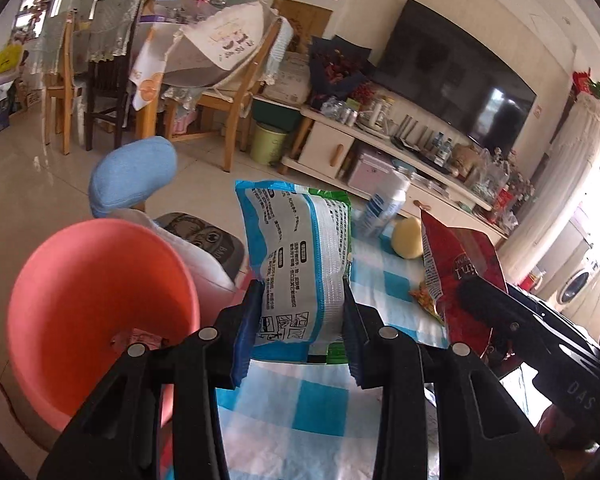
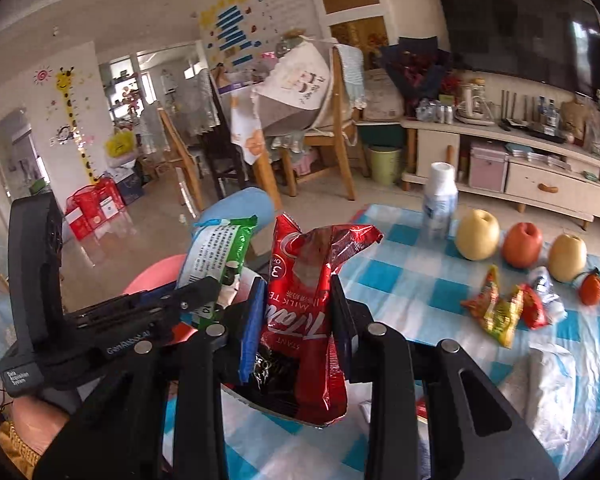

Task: Collect trash
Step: 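Carry the snack bag and red wrapper toward the pink bucket, then open both tools over the pink bucket to drop the items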

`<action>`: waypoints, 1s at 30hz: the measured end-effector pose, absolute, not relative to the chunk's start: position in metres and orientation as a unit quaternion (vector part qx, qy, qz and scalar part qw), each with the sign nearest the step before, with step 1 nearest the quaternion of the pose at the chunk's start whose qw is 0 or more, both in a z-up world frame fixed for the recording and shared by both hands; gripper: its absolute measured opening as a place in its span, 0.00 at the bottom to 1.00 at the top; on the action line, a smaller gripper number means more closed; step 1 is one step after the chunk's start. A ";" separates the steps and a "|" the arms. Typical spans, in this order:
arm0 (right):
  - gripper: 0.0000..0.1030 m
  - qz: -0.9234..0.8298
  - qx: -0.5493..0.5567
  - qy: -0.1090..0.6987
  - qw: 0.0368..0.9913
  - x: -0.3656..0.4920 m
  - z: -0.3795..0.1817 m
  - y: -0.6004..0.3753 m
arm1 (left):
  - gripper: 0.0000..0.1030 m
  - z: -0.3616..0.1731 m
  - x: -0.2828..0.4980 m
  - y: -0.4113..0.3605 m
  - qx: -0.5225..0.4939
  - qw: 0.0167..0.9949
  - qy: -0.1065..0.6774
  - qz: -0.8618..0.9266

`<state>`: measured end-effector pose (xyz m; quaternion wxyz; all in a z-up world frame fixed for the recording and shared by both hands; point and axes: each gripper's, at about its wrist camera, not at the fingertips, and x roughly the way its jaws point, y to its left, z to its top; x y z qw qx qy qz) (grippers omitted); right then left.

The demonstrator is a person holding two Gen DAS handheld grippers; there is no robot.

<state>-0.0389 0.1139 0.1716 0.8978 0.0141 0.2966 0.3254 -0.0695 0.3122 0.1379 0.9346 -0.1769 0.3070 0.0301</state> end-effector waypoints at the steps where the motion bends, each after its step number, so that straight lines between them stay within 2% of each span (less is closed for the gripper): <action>1: 0.32 0.337 0.009 0.296 0.894 -0.040 0.174 0.130 | 0.38 0.139 -0.073 0.325 -0.183 0.934 0.304 0.045; 10: 0.32 0.413 -0.027 0.318 0.853 -0.048 0.166 0.258 | 0.38 0.127 -0.103 0.442 -0.255 0.902 0.295 0.187; 16: 0.34 0.426 -0.064 0.347 0.833 -0.058 0.138 0.313 | 0.38 0.122 -0.106 0.464 -0.260 0.890 0.303 0.221; 17: 0.39 0.423 -0.074 0.351 0.832 -0.061 0.133 0.319 | 0.44 0.124 -0.105 0.465 -0.256 0.891 0.300 0.226; 18: 0.42 0.419 -0.081 0.353 0.833 -0.064 0.128 0.322 | 0.62 0.124 -0.106 0.467 -0.254 0.891 0.298 0.231; 20: 0.58 0.418 -0.080 0.354 0.833 -0.068 0.123 0.321 | 0.75 0.125 -0.109 0.464 -0.246 0.894 0.287 0.241; 22: 0.71 0.404 -0.069 0.348 0.843 -0.073 0.121 0.309 | 0.76 0.128 -0.107 0.460 -0.236 0.897 0.282 0.243; 24: 0.73 0.394 -0.056 0.347 0.849 -0.075 0.122 0.293 | 0.79 0.128 -0.106 0.457 -0.235 0.899 0.281 0.239; 26: 0.80 0.382 -0.047 0.345 0.856 -0.072 0.122 0.277 | 0.80 0.129 -0.106 0.450 -0.230 0.902 0.277 0.236; 30: 0.82 0.363 -0.036 0.332 0.870 -0.074 0.128 0.242 | 0.85 0.134 -0.105 0.431 -0.208 0.915 0.256 0.231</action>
